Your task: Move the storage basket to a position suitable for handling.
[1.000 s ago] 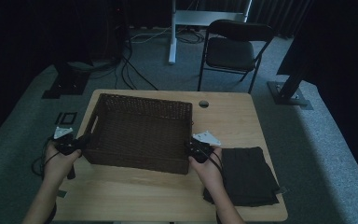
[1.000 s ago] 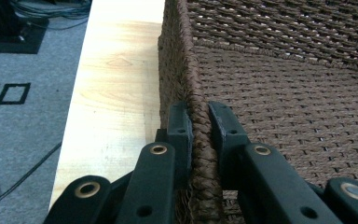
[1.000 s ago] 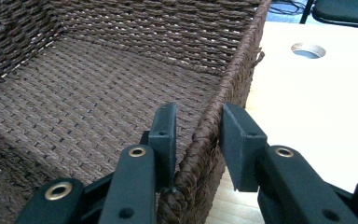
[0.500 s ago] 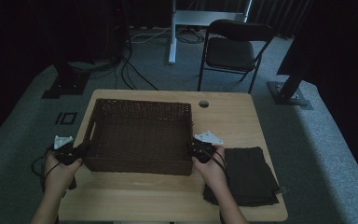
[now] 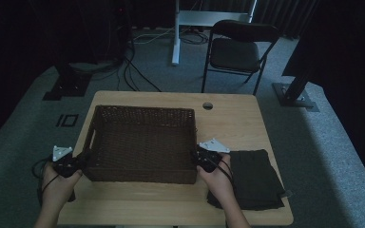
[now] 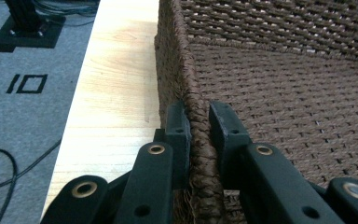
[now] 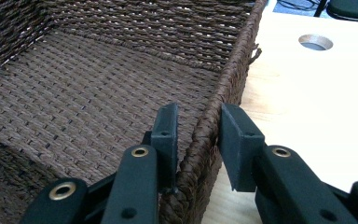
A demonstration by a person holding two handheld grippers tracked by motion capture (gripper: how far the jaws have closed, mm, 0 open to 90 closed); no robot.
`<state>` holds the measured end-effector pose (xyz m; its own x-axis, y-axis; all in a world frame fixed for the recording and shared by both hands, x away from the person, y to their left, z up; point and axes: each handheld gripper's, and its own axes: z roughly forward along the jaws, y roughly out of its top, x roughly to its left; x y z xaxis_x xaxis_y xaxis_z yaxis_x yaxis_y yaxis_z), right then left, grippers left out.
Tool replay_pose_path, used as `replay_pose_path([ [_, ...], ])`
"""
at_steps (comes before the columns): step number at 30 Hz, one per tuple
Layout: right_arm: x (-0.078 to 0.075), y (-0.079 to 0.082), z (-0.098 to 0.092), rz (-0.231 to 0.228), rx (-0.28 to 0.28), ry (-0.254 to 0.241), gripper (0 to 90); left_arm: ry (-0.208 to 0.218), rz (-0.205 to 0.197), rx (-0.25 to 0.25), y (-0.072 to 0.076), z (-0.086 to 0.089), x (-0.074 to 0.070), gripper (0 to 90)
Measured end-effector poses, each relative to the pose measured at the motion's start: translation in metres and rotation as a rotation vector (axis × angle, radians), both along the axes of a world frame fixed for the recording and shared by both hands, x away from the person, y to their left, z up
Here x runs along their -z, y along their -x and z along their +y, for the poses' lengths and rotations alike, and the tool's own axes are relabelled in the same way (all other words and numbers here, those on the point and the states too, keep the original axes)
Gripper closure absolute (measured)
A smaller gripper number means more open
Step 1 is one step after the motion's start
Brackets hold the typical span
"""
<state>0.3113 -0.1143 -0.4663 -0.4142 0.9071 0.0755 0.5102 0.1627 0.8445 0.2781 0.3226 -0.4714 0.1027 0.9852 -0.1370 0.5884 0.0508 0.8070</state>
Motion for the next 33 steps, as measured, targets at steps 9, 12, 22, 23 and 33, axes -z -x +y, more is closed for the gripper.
replay_pose_path([
  [9, -0.002, 0.006, 0.006, 0.006, 0.010, 0.015, 68.3, -0.008, 0.015, 0.007, -0.001, 0.005, -0.002, 79.7],
  [12, -0.001, 0.008, 0.009, 0.005, 0.013, 0.012, 68.3, -0.003, 0.014, 0.006, -0.001, 0.008, -0.001, 79.8],
  [22, -0.001, 0.005, 0.003, -0.017, -0.018, -0.030, 53.9, 0.015, -0.009, 0.043, -0.001, 0.010, -0.001, 73.0],
  [23, -0.001, 0.004, 0.001, -0.022, -0.024, -0.039, 49.0, 0.031, -0.007, 0.054, -0.001, 0.010, -0.001, 67.9],
  [33, -0.013, 0.000, -0.003, -0.064, -0.062, -0.089, 25.4, -0.002, -0.072, 0.123, -0.001, 0.015, -0.016, 25.0],
])
